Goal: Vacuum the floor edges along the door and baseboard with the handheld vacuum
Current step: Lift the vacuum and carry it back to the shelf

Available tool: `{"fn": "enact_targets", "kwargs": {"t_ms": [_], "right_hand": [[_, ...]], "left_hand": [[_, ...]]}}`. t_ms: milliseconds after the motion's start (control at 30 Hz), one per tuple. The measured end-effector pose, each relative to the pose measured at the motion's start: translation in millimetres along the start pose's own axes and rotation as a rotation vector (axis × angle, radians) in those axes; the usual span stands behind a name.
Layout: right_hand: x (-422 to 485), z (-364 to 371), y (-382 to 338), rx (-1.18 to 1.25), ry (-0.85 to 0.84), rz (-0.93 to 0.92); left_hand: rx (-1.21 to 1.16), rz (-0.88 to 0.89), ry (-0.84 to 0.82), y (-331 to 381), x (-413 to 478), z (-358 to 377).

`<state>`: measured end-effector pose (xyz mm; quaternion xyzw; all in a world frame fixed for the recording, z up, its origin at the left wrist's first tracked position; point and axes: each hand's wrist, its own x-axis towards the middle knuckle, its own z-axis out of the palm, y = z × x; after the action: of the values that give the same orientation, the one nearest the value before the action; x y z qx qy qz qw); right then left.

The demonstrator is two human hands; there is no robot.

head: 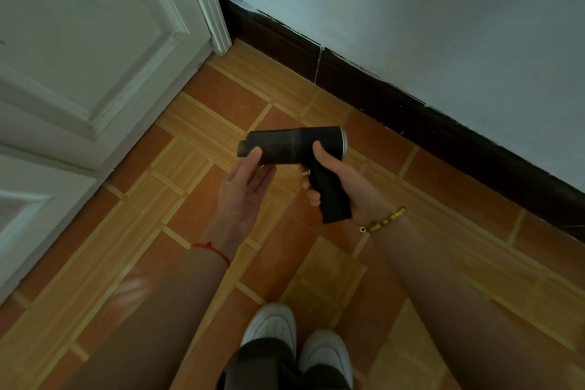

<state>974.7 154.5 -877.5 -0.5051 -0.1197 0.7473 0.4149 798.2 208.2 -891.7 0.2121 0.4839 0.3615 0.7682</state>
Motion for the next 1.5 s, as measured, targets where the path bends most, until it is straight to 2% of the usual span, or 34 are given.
{"fn": "enact_targets", "kwargs": {"t_ms": [233,667,867,1033,1233,1500], "right_hand": [[-112.3,64.0,-72.6,-0.011,0.017,0.034],[-387.3,237.2,-247.9,0.062,0.08,-0.012],[-493.0,294.3,-311.8,0.042,0.089,-0.012],[-550.1,326.6,-337.9,0.024,0.095,-0.002],[-586.5,359.5,-346.1,0.01,0.065,0.05],[-594.5,411.3,-357.8,-0.085,0.018,0.072]], "left_hand": [[-0.064,-0.045,-0.013,75.2,-96.7,53.5],[-0.093,-0.083,0.029,300.1,-344.8,210.2],[-0.104,-0.058,0.063,384.7,-452.1,272.2],[-0.097,-0.071,0.064,420.3,-515.7,297.3],[-0.106,-0.038,0.082,440.2,-559.6,292.4],[-0.171,0.115,0.146,460.5,-583.8,261.5]]}}
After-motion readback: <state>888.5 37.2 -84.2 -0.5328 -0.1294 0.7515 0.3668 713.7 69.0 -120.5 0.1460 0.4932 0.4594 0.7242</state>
